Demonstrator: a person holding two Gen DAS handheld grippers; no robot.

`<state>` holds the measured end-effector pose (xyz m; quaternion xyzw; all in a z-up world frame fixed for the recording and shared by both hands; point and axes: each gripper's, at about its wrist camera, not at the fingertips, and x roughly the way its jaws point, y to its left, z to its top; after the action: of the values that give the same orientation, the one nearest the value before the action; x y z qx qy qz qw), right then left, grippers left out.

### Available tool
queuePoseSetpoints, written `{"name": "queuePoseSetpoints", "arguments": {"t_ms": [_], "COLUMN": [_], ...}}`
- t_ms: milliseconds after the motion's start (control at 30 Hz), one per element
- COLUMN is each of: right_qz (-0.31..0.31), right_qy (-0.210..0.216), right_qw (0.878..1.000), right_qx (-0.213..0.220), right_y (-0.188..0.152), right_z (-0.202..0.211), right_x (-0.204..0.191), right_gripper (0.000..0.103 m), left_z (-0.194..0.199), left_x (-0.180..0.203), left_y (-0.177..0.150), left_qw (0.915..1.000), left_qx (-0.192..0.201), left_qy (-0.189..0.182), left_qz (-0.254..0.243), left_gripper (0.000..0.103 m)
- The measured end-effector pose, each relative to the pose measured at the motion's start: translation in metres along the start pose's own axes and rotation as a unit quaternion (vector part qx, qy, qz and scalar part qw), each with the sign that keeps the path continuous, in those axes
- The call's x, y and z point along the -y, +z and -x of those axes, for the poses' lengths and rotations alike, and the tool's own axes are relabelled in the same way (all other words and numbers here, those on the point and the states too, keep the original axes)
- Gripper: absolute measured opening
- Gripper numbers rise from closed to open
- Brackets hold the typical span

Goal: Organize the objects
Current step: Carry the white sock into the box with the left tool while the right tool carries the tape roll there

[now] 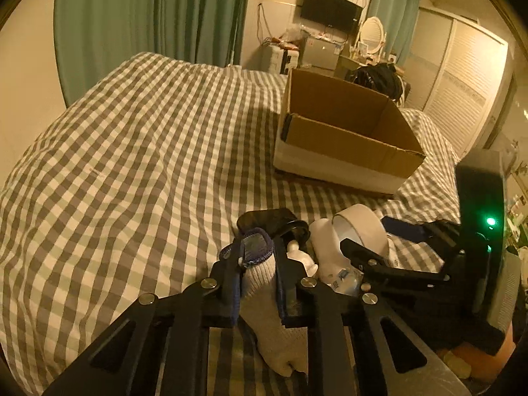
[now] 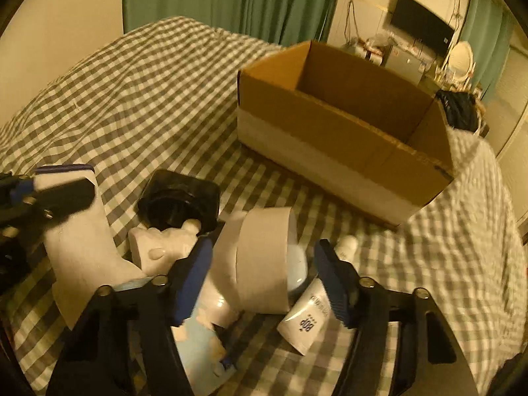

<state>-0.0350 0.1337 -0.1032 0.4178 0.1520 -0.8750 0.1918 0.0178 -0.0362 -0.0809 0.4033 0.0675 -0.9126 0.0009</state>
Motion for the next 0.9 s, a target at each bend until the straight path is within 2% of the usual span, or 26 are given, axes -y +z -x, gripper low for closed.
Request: {"name": "queuePoseSetpoints", "arguments": {"t_ms": [100, 133, 167, 300, 433, 667, 900], "right_qz": [-0.013, -0.017, -0.021, -0.036, -0.041, -0.051, -0.052], "right_qy": [0.014, 0.018, 0.018, 0.026, 0.022, 0.022, 0.021], "right_qw": [1.0, 1.0, 1.0, 0.999, 0.999, 0.996, 0.993], "right_qx": [0.0, 0.002, 0.005, 0.005, 0.022, 0.062, 0.104], "right_y": [-0.001, -0.001, -0.001, -0.007, -0.01, -0.003, 0.01], "right_z": [0.001, 0.002, 0.004, 0.012, 0.028, 0.064, 0.1], "right_x": [0.006, 0.007, 0.009, 0.019, 0.024, 0.035, 0.042], "right_gripper": [0.04, 0.031, 0.029, 0.029, 0.029, 0.029, 0.028], "left_z": [0.001, 0.001, 0.0, -0.008, 0.002, 0.034, 0.067], "left_x": [0.004, 0.005, 0.005, 0.003, 0.007, 0.027, 0.044], "left_y": [-0.001, -0.001, -0.001, -0.004, -0.002, 0.014, 0.043], "left_qw": [1.0, 0.9999, 0.9999, 0.9999, 0.9999, 0.9991, 0.9968], "left_qx": [0.002, 0.003, 0.003, -0.011, -0.007, 0.026, 0.063], "left_qy": [0.003, 0.002, 0.001, 0.01, 0.0, -0.004, -0.009], "left_qz": [-0.009, -0.012, -0.012, -0.006, -0.007, -0.033, -0.048], "left_gripper": [0.014, 0.013, 0.012, 0.009, 0.008, 0.007, 0.007]}}
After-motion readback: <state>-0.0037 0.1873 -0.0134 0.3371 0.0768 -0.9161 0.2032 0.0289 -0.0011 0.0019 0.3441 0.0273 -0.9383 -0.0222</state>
